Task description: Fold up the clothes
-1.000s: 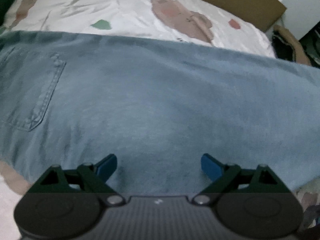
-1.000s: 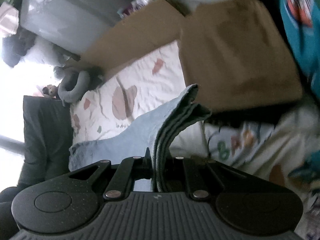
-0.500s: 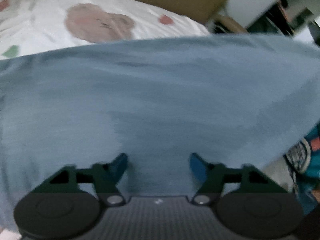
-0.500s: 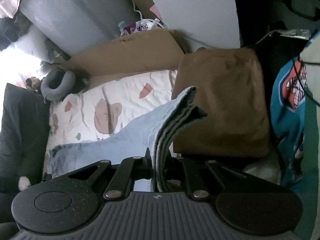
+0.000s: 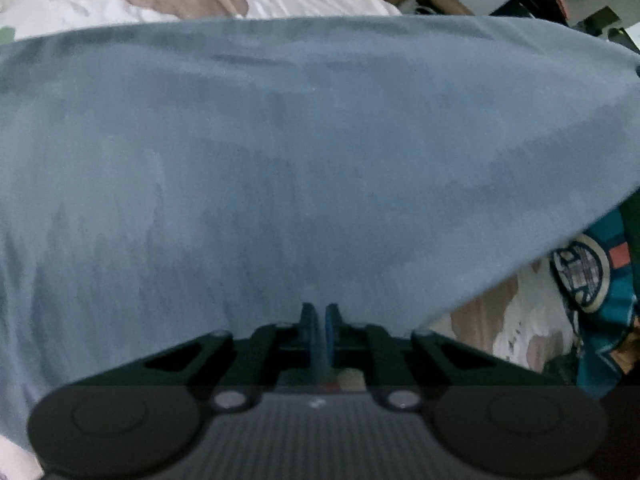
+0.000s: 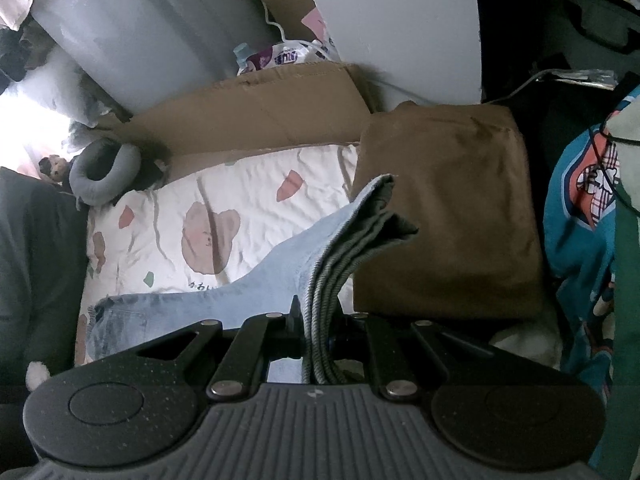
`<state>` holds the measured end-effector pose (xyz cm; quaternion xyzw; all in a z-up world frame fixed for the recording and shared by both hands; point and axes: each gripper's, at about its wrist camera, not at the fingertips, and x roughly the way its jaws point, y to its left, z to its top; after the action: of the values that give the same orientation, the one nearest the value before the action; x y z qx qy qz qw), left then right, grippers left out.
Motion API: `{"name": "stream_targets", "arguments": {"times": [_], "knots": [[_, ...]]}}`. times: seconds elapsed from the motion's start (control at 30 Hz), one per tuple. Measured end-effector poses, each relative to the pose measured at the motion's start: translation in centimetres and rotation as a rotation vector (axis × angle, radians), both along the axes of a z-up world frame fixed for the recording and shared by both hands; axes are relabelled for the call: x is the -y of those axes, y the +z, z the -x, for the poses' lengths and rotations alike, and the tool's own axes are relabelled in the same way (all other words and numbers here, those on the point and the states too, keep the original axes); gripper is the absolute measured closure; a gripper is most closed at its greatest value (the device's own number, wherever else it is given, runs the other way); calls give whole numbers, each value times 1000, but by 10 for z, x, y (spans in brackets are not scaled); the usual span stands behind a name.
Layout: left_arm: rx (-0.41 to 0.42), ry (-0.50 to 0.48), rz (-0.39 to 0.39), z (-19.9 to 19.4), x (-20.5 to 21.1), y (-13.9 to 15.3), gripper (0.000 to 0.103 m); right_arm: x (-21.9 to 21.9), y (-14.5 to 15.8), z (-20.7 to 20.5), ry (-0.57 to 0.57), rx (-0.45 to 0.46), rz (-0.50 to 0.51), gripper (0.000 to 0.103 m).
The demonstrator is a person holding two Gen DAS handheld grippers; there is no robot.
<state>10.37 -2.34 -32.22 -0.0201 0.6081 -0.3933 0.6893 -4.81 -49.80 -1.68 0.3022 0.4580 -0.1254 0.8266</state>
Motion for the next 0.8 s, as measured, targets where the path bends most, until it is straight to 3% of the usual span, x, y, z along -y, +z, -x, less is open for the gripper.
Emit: {"name": "stream_targets", "arguments": {"times": [0.23,0.8], "knots": [[-18,-25,-1,20,-8,-6,98,-12,2,-4,12,0,19,94],[37,109,26,-27,3,-8,97,-22,6,-7,19,5,49,94]]}}
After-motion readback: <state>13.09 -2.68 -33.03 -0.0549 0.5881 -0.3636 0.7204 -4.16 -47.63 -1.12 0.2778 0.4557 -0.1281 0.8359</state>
